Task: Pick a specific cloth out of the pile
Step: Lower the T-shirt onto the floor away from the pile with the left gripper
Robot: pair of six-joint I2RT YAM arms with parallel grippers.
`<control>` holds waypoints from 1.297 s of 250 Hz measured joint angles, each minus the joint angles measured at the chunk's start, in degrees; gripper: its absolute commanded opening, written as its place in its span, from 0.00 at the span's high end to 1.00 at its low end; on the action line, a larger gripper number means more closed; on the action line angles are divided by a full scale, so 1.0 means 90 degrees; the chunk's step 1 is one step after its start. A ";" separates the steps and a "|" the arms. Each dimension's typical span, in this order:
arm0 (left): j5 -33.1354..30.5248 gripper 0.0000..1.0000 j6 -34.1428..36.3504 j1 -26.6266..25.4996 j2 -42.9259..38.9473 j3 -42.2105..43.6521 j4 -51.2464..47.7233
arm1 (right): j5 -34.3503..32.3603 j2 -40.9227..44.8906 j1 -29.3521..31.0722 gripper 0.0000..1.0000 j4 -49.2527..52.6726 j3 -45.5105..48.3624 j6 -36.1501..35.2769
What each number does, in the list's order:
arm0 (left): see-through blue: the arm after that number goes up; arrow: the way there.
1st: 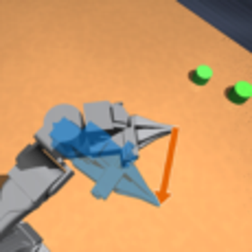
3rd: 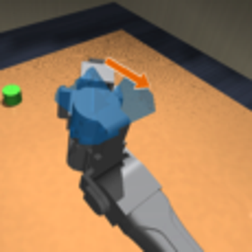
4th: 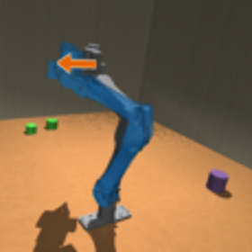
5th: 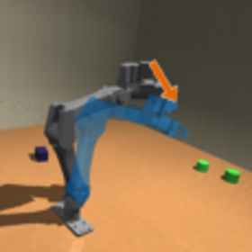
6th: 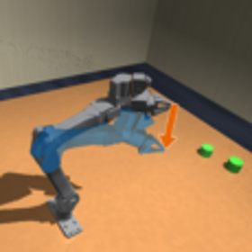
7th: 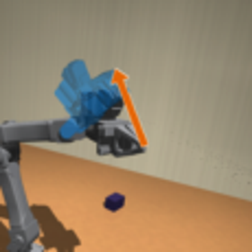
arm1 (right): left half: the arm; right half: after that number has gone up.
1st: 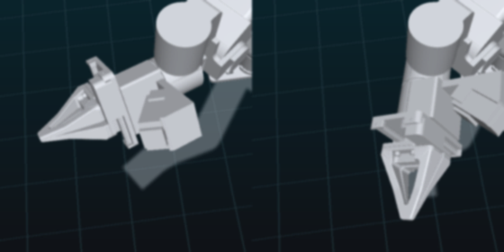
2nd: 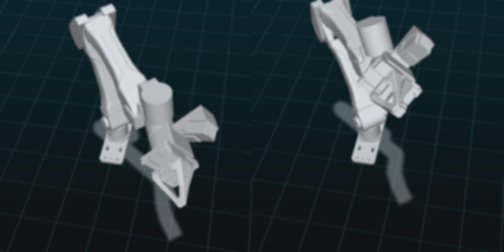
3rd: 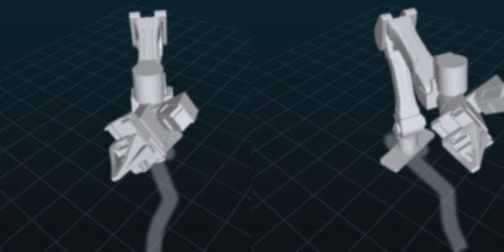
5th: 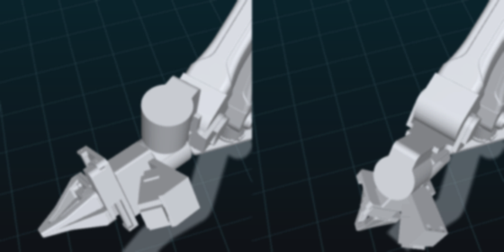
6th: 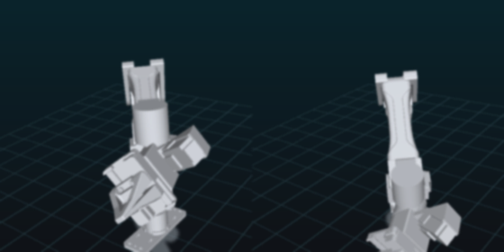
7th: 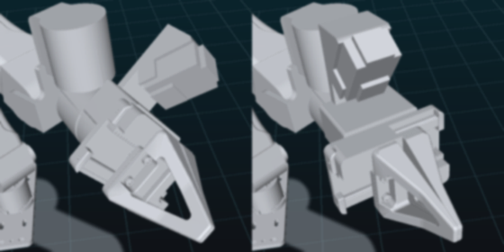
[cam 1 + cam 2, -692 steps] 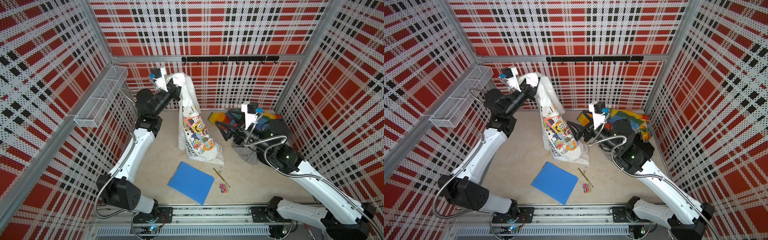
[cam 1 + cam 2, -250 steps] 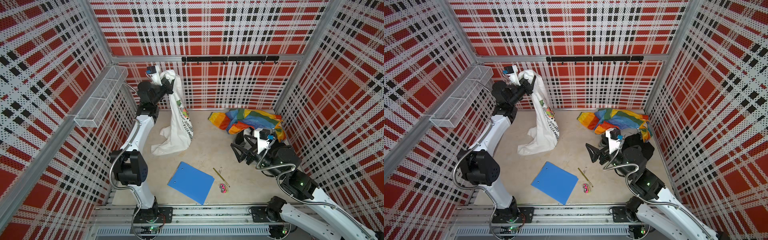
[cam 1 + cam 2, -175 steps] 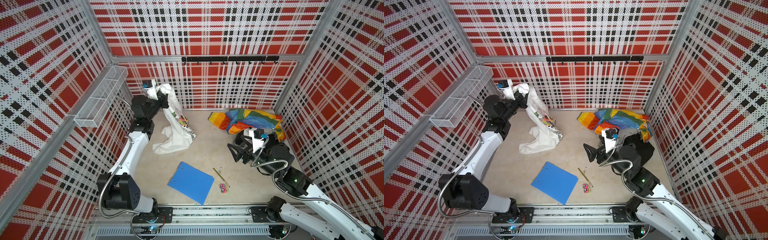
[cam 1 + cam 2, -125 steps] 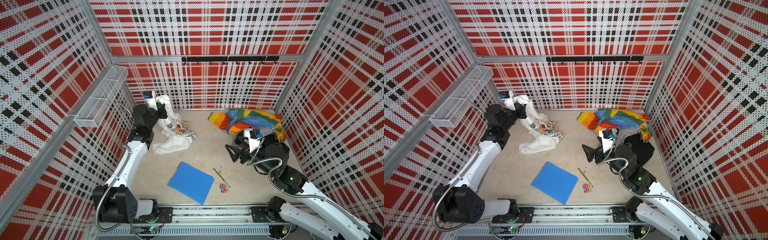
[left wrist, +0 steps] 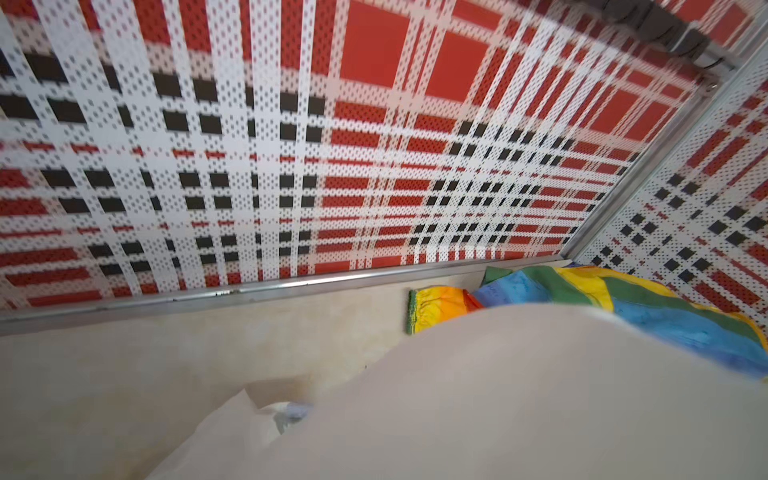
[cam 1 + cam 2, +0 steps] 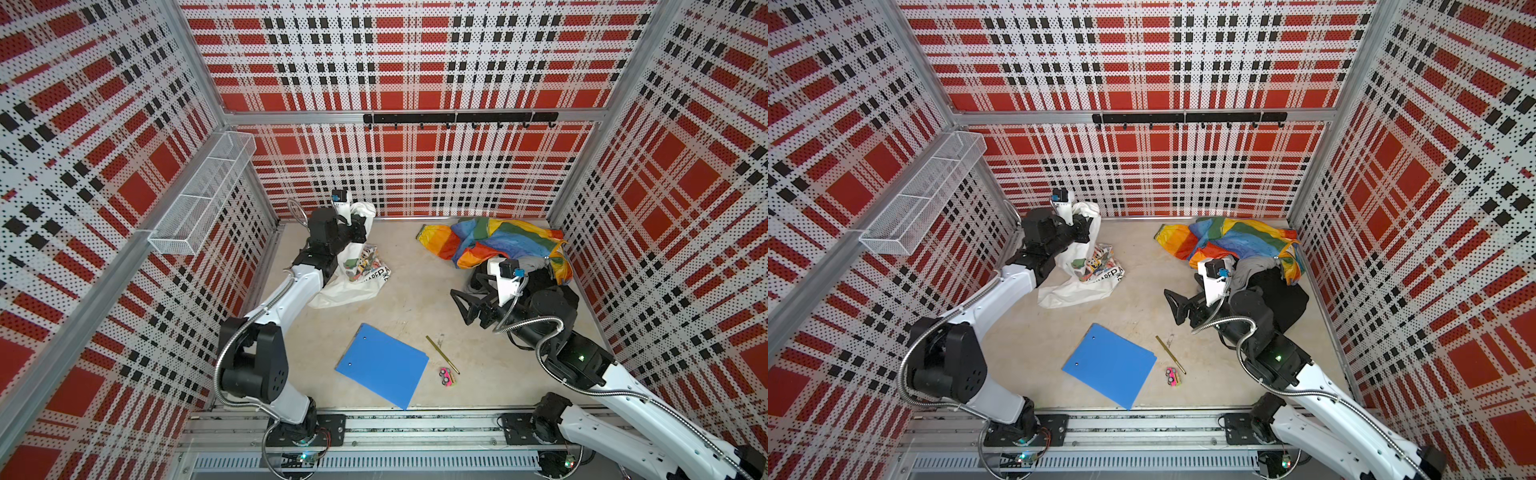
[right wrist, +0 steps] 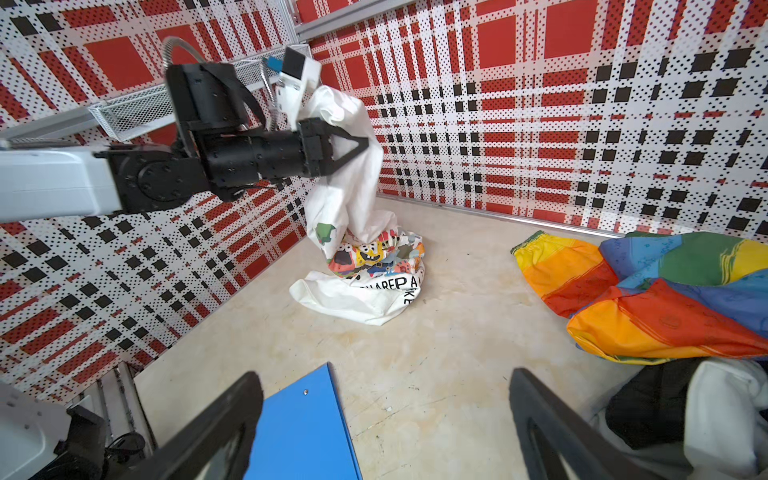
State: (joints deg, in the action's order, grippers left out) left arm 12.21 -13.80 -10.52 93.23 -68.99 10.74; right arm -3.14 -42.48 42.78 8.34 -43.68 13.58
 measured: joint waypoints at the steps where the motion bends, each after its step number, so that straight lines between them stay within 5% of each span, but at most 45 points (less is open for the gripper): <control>1: 0.0000 1.00 -0.0007 0.0007 0.0012 0.0012 0.0015 | 0.0000 0.0005 0.0000 0.01 0.0000 0.0000 0.0000; 66: -0.0238 0.88 -0.0461 0.0568 0.0044 0.0984 -0.0010 | -0.0160 0.0134 0.0000 0.01 0.0022 0.0005 -0.0010; 126: -0.0277 0.91 -0.0682 0.0848 -0.0160 0.1141 -0.0187 | -0.0117 -0.0233 0.0000 0.01 -0.0085 0.0068 -0.0005; 247: -0.0216 0.73 -0.0971 0.0073 0.1627 0.0877 -0.0673 | -0.0163 -0.0087 0.0000 0.02 -0.0075 0.0078 0.0097; 324: -0.0155 0.22 -0.0967 0.0279 0.0891 0.1127 -0.1100 | -0.0194 -0.0056 0.0000 0.02 -0.0041 0.0078 0.0117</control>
State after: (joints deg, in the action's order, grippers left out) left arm 10.81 -22.50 -8.01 101.25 -58.85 0.84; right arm -4.89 -42.98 42.78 7.97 -42.98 14.63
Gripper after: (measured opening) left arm 0.706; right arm 0.984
